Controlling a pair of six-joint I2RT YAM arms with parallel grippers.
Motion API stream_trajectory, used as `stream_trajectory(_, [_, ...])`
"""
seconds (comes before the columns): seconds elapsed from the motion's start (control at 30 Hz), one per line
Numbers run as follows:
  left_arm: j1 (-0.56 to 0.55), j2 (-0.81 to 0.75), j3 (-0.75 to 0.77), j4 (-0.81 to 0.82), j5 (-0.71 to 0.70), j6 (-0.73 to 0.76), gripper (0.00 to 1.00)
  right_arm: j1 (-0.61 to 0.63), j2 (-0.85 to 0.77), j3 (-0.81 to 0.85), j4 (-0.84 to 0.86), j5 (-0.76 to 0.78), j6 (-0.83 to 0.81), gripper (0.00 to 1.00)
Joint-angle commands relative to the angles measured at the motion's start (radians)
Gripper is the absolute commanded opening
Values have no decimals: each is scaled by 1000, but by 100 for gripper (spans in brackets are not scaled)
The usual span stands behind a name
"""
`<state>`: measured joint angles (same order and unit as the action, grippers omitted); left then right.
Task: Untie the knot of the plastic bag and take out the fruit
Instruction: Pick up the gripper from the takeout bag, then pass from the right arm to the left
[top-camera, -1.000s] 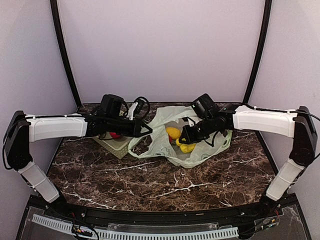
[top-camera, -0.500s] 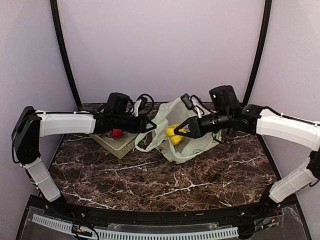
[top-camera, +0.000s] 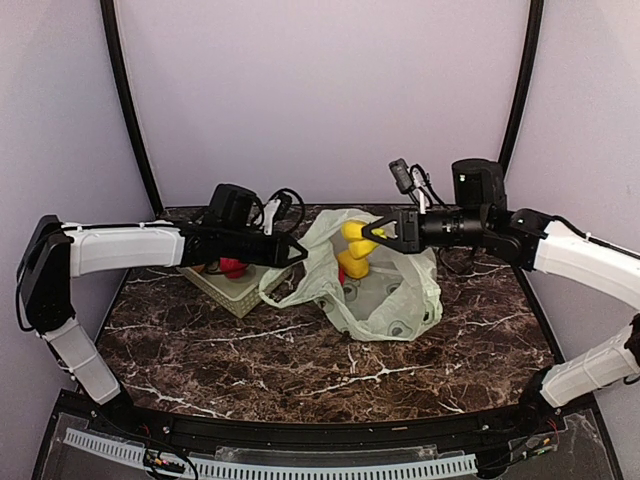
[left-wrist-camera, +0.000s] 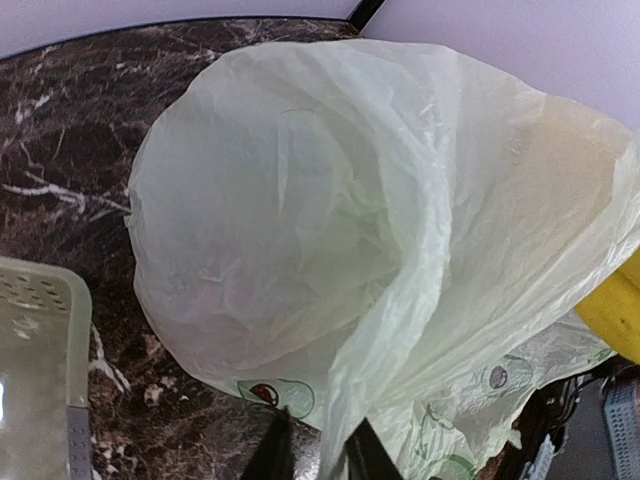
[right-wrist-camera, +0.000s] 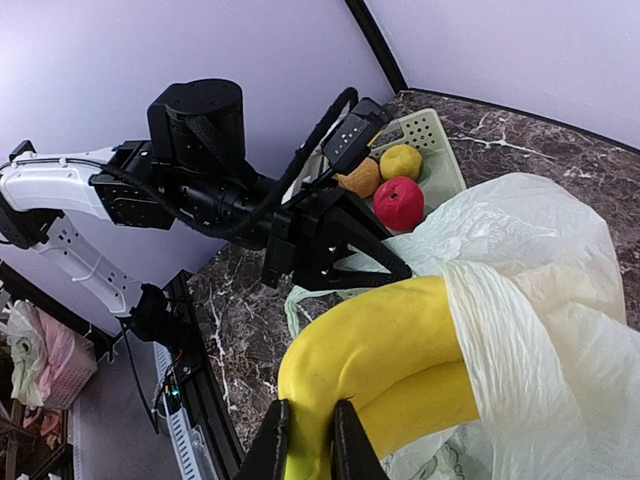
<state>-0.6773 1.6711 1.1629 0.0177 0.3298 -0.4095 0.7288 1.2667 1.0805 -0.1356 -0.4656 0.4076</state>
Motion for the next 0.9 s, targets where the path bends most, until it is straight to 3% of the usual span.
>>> stream_trajectory(0.0, [-3, -135, -33, -43, -32, 88, 39, -18, -14, -6, 108, -152, 23, 0])
stream_trajectory(0.07, [-3, -190, -50, -40, -61, 126, 60, -20, -9, 12, 117, -243, 20, 0])
stream_trajectory(0.2, [-3, -296, -55, -53, -60, 215, 81, -20, 0, 60, 93, -391, 2, 0])
stream_trajectory(0.43, [-66, -362, 36, -135, 245, 319, 90, -20, 41, 134, -42, -512, -64, 0])
stream_trajectory(0.87, [-204, -268, 141, -239, 464, 396, 97, -16, 77, 144, -78, -608, -66, 0])
